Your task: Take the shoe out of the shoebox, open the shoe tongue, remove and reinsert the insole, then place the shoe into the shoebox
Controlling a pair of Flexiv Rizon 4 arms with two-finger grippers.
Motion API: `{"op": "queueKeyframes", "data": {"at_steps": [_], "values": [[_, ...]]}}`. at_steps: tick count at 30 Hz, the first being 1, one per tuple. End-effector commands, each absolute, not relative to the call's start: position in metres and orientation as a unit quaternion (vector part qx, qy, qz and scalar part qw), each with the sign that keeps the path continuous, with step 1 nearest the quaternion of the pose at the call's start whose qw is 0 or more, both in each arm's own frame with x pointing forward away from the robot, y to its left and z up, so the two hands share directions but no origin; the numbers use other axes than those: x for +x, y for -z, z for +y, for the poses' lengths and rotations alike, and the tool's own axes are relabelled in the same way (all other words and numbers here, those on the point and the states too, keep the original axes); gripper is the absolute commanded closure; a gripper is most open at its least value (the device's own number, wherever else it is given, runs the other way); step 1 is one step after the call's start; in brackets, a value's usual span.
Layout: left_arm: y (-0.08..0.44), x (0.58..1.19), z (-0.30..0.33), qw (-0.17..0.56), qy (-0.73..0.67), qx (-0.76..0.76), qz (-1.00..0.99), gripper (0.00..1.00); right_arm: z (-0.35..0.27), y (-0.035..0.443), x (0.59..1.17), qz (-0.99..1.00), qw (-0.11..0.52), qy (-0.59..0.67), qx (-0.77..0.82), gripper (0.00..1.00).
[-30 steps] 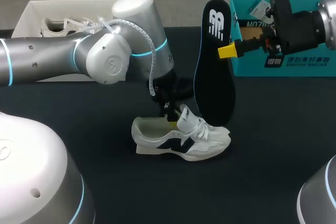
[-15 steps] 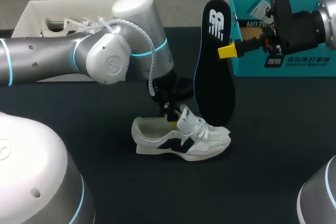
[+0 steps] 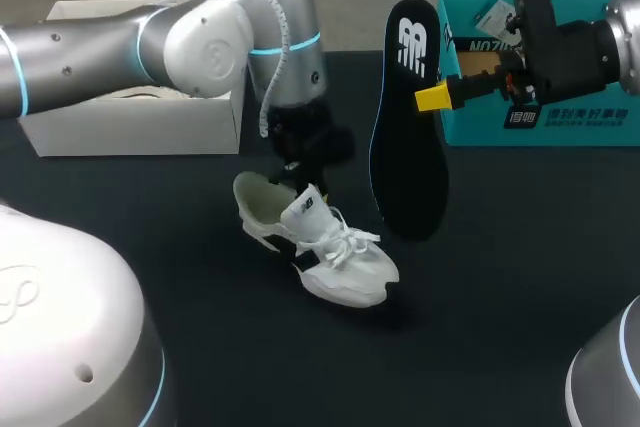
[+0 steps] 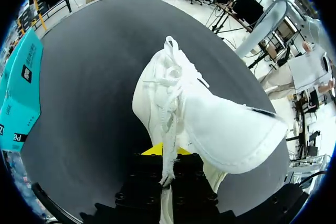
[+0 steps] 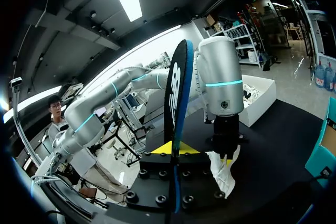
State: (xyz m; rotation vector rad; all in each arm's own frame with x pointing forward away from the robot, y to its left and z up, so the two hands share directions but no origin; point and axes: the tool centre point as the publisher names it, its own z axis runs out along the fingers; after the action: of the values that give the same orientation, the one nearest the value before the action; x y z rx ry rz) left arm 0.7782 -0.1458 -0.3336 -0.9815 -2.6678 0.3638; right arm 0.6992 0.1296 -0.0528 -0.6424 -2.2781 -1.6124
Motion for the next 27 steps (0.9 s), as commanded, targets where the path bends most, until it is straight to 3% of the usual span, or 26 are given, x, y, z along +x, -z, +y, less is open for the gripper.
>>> {"op": "queueKeyframes", "data": {"at_steps": [1, 12, 27], "values": [[0.333, 0.792, -0.155, 0.272, -0.076, -0.518, -0.807, 1.00, 0.132, 0.054, 0.700, -0.788, 0.138, 0.557, -0.223, 1.00], [0.323, 0.787, -0.153, 0.292, -0.077, -0.660, -0.688, 1.00, 0.132, 0.054, 0.700, -0.788, 0.138, 0.557, -0.223, 1.00], [0.327, 0.788, -0.161, 0.262, -0.075, -0.645, -0.714, 1.00, 0.132, 0.054, 0.700, -0.788, 0.138, 0.557, -0.223, 1.00]]}}
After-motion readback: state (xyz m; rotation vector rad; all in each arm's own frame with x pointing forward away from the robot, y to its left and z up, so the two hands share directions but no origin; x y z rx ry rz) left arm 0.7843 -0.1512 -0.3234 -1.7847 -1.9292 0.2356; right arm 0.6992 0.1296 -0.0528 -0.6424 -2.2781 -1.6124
